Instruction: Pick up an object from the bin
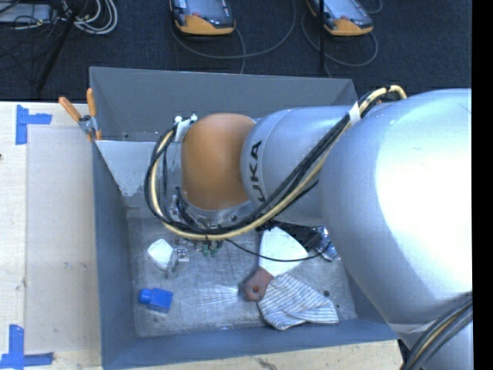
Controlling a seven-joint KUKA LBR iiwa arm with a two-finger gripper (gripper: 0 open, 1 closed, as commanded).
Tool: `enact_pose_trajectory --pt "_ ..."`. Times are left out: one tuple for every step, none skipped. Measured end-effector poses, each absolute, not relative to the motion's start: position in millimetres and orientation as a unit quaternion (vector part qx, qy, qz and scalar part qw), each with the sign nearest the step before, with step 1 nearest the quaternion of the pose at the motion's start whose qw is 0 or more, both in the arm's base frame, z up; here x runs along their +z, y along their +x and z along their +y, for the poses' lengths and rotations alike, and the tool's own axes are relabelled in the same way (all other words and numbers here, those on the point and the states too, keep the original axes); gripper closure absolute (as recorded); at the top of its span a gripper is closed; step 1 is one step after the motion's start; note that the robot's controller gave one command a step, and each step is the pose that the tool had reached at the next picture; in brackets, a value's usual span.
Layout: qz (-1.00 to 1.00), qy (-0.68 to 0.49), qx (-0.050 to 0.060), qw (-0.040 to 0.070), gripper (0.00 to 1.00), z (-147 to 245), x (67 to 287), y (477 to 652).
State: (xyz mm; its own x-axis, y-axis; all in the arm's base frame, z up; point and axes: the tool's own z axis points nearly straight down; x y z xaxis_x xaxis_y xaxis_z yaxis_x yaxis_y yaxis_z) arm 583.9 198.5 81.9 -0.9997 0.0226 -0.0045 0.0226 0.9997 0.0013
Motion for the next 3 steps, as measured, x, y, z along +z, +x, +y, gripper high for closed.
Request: enact_pose_trajectory --pt "0.996 0.088 0.0 -0.001 0.0 196 91 577.6" --pt "0.997 0.082 -0.001 0.0 0.0 204 74 581.0" --pt "0.995 0.098 0.005 0.002 1.0 202 77 575.2"
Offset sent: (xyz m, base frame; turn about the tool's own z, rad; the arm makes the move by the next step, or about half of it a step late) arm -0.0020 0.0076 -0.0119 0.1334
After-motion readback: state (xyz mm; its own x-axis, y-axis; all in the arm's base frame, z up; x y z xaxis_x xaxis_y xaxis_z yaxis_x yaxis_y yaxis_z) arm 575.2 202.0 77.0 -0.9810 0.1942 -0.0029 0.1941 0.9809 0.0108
